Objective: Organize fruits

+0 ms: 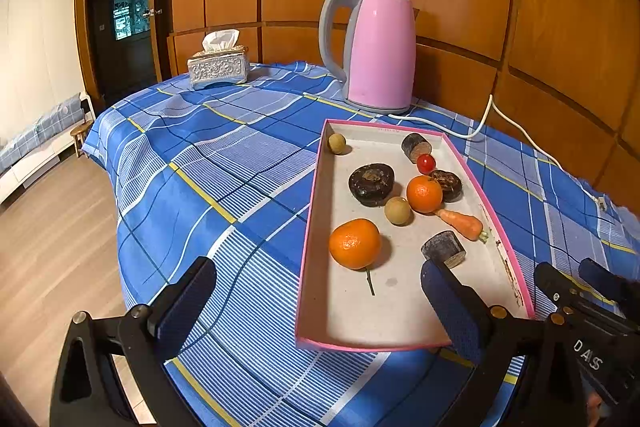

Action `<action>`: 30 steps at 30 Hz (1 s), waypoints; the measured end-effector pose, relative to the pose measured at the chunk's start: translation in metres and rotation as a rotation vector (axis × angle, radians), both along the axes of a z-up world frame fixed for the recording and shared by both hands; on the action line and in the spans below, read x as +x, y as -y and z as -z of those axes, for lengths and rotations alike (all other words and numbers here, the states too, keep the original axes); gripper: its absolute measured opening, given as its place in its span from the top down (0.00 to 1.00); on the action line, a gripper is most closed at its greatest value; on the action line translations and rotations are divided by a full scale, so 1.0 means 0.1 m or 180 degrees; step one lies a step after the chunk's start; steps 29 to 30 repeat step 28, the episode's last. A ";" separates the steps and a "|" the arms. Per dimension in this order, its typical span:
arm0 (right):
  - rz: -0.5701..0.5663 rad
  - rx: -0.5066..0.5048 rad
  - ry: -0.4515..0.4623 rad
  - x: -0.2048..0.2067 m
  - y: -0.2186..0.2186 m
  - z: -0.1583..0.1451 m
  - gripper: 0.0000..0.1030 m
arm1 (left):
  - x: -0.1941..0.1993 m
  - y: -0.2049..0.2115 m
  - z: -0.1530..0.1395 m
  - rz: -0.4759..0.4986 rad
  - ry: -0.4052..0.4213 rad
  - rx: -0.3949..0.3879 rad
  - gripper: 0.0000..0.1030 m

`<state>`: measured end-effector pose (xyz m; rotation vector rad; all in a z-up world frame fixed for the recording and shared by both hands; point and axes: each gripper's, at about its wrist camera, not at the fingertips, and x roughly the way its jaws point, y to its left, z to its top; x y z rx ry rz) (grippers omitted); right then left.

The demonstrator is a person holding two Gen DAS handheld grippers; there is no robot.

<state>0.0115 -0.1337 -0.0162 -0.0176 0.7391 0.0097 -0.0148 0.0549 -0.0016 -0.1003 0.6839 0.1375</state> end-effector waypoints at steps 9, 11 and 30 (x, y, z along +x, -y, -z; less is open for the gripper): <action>0.0000 0.0001 -0.0010 0.00 0.02 0.01 0.34 | 0.01 0.00 0.00 -0.0011 -0.0016 0.0001 0.00; 0.0004 0.0001 -0.0008 0.00 0.02 0.01 0.34 | 0.01 -0.01 0.01 -0.0011 -0.0025 0.0000 0.00; 0.0036 0.0008 -0.0031 0.01 0.08 0.03 0.34 | 0.01 0.05 0.02 0.0180 -0.0024 0.0005 0.02</action>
